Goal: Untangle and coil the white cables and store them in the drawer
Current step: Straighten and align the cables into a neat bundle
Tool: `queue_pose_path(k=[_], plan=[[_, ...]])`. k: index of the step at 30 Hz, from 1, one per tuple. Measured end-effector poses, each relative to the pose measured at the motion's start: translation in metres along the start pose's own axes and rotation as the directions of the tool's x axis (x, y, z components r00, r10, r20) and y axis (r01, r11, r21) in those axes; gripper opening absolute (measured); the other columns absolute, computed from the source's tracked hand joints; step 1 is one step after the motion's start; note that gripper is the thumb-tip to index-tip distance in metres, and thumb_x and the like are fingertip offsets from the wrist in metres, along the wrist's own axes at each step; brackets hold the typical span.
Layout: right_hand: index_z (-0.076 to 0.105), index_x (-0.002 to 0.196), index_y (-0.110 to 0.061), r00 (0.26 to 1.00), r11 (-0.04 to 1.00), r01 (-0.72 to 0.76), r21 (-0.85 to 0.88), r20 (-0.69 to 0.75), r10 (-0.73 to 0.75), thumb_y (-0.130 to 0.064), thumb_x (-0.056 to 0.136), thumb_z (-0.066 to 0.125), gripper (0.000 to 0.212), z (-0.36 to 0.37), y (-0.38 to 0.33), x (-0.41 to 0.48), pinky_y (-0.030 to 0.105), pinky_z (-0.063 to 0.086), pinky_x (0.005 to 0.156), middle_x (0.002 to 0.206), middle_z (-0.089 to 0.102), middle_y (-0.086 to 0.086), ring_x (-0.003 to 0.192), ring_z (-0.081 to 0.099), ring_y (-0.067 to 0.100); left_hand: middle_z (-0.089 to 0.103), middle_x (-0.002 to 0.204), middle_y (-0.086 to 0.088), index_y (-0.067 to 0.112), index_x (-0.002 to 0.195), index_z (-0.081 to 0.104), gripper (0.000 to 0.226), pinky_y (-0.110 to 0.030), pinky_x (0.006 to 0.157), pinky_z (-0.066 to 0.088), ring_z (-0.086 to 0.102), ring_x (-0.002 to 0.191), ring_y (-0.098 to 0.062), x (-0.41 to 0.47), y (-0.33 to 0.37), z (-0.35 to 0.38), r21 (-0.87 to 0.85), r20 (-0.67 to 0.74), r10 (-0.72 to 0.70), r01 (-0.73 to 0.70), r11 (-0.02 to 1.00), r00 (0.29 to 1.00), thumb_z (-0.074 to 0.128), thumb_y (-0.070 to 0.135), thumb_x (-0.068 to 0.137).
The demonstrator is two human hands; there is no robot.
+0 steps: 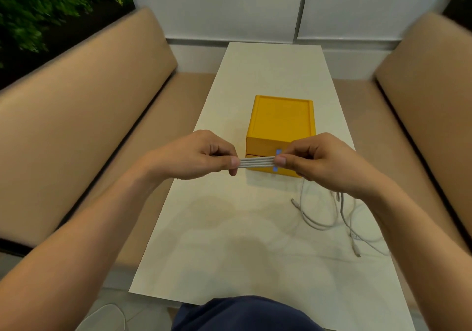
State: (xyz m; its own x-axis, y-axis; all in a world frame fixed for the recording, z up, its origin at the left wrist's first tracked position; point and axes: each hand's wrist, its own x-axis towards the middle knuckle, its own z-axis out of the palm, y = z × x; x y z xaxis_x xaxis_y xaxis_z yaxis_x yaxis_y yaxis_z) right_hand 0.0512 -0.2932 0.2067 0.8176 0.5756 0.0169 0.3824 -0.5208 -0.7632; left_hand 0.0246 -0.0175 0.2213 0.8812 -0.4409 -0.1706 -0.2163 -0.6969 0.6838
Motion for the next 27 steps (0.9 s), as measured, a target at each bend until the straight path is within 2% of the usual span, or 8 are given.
queue_pose_path(k=[4, 8, 10, 14, 19, 21, 25, 27], plan=[[0.075, 0.082, -0.03, 0.996, 0.995, -0.033, -0.092, 0.076, 0.04, -0.047, 0.095, 0.066, 0.023, -0.006, 0.001, -0.003, 0.02, 0.034, 0.05, 0.063, 0.061, -0.01, 0.052, 0.044, 0.005, 0.041, 0.05, 0.015, 0.018, 0.082, 0.072, 0.026, -0.013, 0.051, 0.03, 0.037, 0.05, -0.008, -0.001, -0.002, 0.001, 0.023, 0.01, 0.025, -0.025, 0.999, 1.0, 0.059, 0.025, 0.104], [0.067, 0.077, -0.03, 0.998, 0.99, 0.002, -0.143, 0.062, 0.007, -0.047, 0.099, 0.057, 0.03, -0.001, 0.007, -0.004, 0.034, 0.035, 0.056, 0.06, 0.051, -0.005, 0.054, 0.04, 0.008, 0.041, 0.052, 0.014, 0.023, 0.077, 0.068, 0.028, -0.014, 0.051, 0.029, 0.035, 0.051, -0.008, 0.0, -0.005, 0.004, 0.0, -0.001, 0.053, -0.053, 0.999, 0.999, 0.059, 0.026, 0.103], [0.066, 0.077, -0.028, 0.999, 0.995, 0.021, -0.101, 0.051, -0.016, -0.048, 0.1, 0.054, 0.033, 0.0, 0.005, -0.005, 0.035, 0.035, 0.058, 0.063, 0.052, 0.002, 0.055, 0.04, 0.009, 0.041, 0.052, 0.014, 0.022, 0.08, 0.07, 0.026, -0.014, 0.05, 0.028, 0.035, 0.051, -0.008, 0.002, -0.008, 0.006, -0.035, -0.021, 0.048, -0.048, 0.998, 0.999, 0.059, 0.027, 0.103], [0.069, 0.08, -0.023, 0.997, 0.998, 0.039, 0.047, 0.066, -0.042, -0.049, 0.097, 0.055, 0.034, -0.004, 0.001, -0.009, 0.022, 0.033, 0.057, 0.062, 0.049, -0.006, 0.057, 0.041, 0.007, 0.042, 0.052, 0.012, 0.021, 0.083, 0.073, 0.024, -0.02, 0.05, 0.03, 0.034, 0.052, -0.01, 0.003, -0.011, 0.003, -0.083, -0.04, 0.052, -0.055, 0.995, 0.998, 0.061, 0.03, 0.102], [0.072, 0.077, -0.026, 0.999, 0.99, 0.009, -0.14, -0.04, -0.014, -0.055, 0.094, 0.056, 0.037, 0.004, 0.009, 0.004, 0.027, 0.03, 0.051, 0.058, 0.052, 0.003, 0.05, 0.04, 0.01, 0.038, 0.052, 0.008, 0.022, 0.075, 0.069, 0.029, -0.028, 0.048, 0.027, 0.03, 0.05, -0.015, -0.002, -0.006, 0.001, -0.248, -0.015, 0.199, -0.196, 0.949, 0.98, 0.062, 0.038, 0.098], [0.07, 0.074, -0.024, 0.994, 0.981, 0.036, -0.19, -0.097, -0.055, -0.052, 0.096, 0.057, 0.038, 0.004, 0.003, 0.003, 0.025, 0.029, 0.049, 0.057, 0.054, 0.001, 0.051, 0.043, 0.011, 0.036, 0.053, 0.008, 0.02, 0.075, 0.069, 0.031, -0.028, 0.048, 0.026, 0.029, 0.05, -0.014, -0.002, -0.013, -0.001, -0.261, -0.064, 0.171, -0.182, 0.948, 0.983, 0.06, 0.043, 0.093], [0.067, 0.073, -0.022, 0.987, 0.988, 0.156, 0.0, 0.042, -0.156, -0.048, 0.098, 0.06, 0.037, 0.005, -0.017, -0.011, 0.033, 0.032, 0.053, 0.061, 0.051, -0.001, 0.054, 0.041, 0.009, 0.036, 0.052, 0.009, 0.019, 0.078, 0.069, 0.034, -0.031, 0.049, 0.024, 0.028, 0.051, -0.017, 0.0, -0.024, -0.002, -0.192, -0.048, 0.098, -0.105, 0.976, 0.994, 0.061, 0.049, 0.092], [0.067, 0.074, -0.021, 0.993, 0.99, 0.113, 0.081, 0.028, -0.115, -0.048, 0.099, 0.059, 0.038, 0.004, -0.007, -0.008, 0.029, 0.03, 0.053, 0.059, 0.048, -0.007, 0.055, 0.039, 0.007, 0.038, 0.049, 0.013, 0.012, 0.078, 0.068, 0.031, -0.021, 0.047, 0.027, 0.03, 0.047, -0.006, 0.002, -0.02, -0.003, -0.184, -0.064, 0.104, -0.114, 0.976, 0.992, 0.064, 0.035, 0.099]])
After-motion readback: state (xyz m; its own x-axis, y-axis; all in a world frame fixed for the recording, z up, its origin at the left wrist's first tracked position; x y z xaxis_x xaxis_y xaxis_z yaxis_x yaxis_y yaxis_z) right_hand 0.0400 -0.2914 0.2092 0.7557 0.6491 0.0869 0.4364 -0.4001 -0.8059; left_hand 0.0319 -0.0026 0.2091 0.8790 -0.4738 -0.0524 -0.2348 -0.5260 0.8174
